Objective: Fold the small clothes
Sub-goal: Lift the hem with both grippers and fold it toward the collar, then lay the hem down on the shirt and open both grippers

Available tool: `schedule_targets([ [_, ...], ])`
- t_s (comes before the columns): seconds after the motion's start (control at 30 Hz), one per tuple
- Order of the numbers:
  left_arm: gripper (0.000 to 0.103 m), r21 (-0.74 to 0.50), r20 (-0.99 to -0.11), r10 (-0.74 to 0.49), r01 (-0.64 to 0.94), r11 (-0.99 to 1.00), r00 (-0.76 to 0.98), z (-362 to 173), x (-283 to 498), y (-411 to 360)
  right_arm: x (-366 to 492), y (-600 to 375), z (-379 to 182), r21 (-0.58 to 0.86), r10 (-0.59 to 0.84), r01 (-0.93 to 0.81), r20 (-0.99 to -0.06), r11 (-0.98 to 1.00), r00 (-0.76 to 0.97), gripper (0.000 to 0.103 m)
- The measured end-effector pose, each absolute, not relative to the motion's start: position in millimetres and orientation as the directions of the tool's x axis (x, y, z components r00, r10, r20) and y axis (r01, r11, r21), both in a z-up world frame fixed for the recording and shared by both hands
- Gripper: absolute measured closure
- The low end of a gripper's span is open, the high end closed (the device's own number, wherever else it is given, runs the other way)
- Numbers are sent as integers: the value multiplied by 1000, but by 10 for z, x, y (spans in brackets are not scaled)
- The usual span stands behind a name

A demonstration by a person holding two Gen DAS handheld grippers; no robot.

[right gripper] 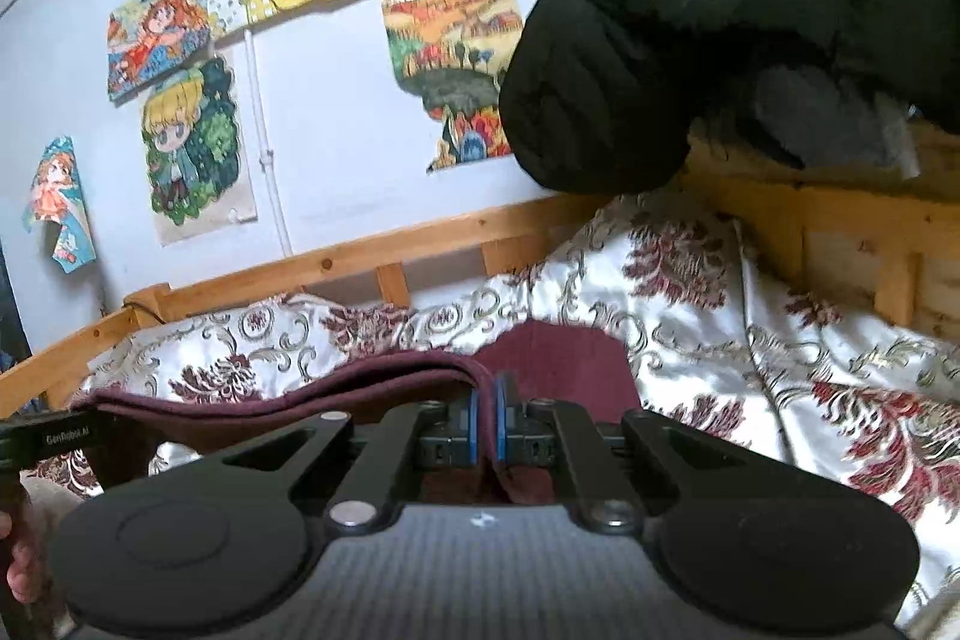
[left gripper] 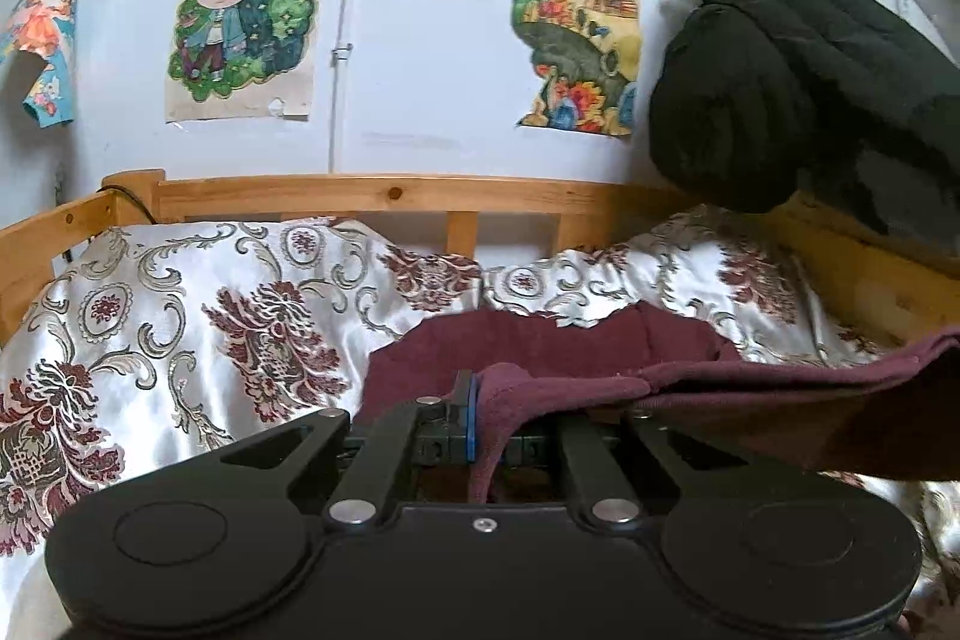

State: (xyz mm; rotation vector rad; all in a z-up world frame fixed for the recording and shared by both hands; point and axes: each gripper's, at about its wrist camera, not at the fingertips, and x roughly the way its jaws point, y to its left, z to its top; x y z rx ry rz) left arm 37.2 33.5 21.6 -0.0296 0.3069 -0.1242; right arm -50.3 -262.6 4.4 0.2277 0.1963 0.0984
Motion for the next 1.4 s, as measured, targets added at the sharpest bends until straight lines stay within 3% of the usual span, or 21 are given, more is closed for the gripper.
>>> schedule_targets([
  [0.3,95,33,-369,-75,93,995,926,161,523,181,-420,-2802,-47,310,139,-77,-184,948,973,96],
  [0.53,93,28,-378,-51,66,997,925,160,705,189,-349,-2832,-80,324,143,-76,-189,943,971,96],
  [1.13,97,55,-343,-136,165,985,929,412,1345,101,62,-2841,79,234,107,-65,-171,970,979,96],
  [1.4,98,68,-383,-147,187,980,912,301,2042,-2,861,-2799,166,92,86,-69,-202,993,976,96],
])
